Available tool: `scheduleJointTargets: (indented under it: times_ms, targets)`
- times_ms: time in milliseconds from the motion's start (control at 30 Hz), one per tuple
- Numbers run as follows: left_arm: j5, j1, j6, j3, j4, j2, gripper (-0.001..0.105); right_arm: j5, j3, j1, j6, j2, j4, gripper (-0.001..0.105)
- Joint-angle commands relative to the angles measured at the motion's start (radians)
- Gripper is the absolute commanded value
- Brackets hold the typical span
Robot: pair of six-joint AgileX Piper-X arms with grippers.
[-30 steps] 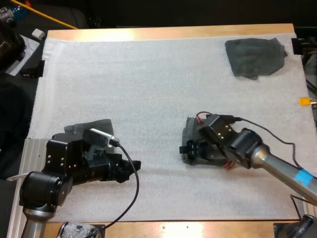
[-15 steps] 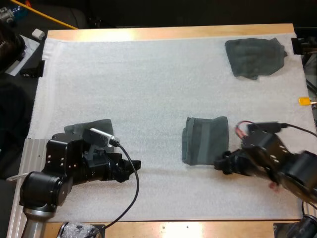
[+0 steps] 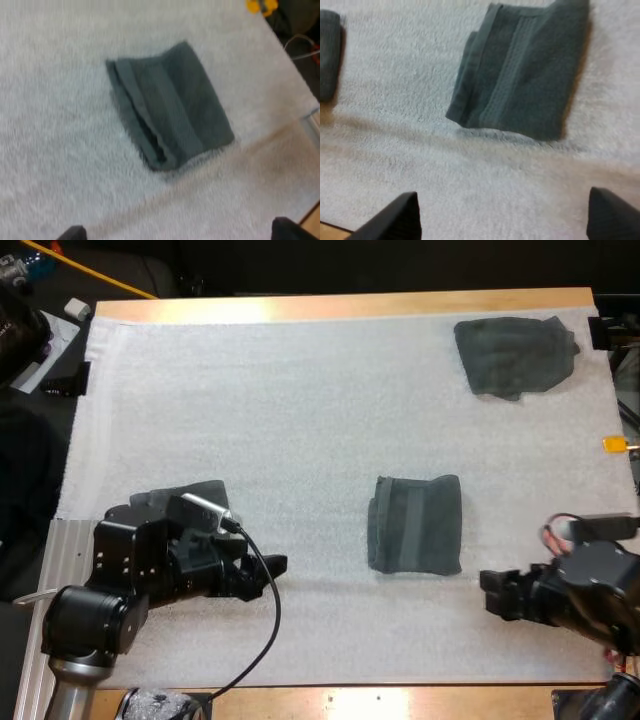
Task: Pick towel from pile, fold and stack
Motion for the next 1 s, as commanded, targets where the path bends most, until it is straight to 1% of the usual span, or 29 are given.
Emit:
scheduleJointTargets:
  times_ms: [0, 100, 167, 300, 433, 500, 567, 633, 800, 967]
  targets:
    - [0.014, -0.011, -0.018, 0.001, -0.07, 0.038, 0.07, 0.045, -0.004, -0.001, 0.002, -0.025, 0.034, 0.066]
    - [0.021, -0.041, -0.047, 0.004, -0.126, 0.099, 0.071, 0.067, -0.007, 0.001, 0.0, -0.02, 0.041, 0.066]
    - [0.016, -0.081, -0.07, 0.004, -0.17, 0.146, 0.071, 0.073, -0.007, 0.001, -0.001, -0.019, 0.039, 0.066]
    - [-0.016, -0.176, -0.139, 0.003, -0.293, 0.271, 0.071, 0.078, -0.007, 0.002, -0.004, -0.011, 0.041, 0.066]
    - [-0.036, -0.243, -0.212, 0.004, -0.427, 0.405, 0.071, 0.076, -0.007, 0.002, -0.005, -0.005, 0.048, 0.067]
    - [-0.029, -0.241, -0.185, 0.001, -0.405, 0.397, 0.071, 0.078, -0.004, 0.001, -0.004, -0.011, 0.03, 0.067]
    - [-0.058, -0.293, -0.219, 0.001, -0.489, 0.491, 0.071, 0.075, -0.003, 0.002, -0.002, -0.009, 0.03, 0.067]
    - [-0.076, -0.32, -0.252, 0.0, -0.555, 0.559, 0.071, 0.079, -0.004, 0.003, -0.004, -0.011, 0.032, 0.067]
    - [-0.083, -0.339, -0.34, 0.0, -0.706, 0.708, 0.071, 0.077, -0.004, 0.0, -0.003, -0.012, 0.04, 0.067]
    - [-0.071, -0.325, -0.386, -0.006, -0.774, 0.82, 0.071, 0.082, -0.005, 0.0, -0.001, -0.01, 0.043, 0.067]
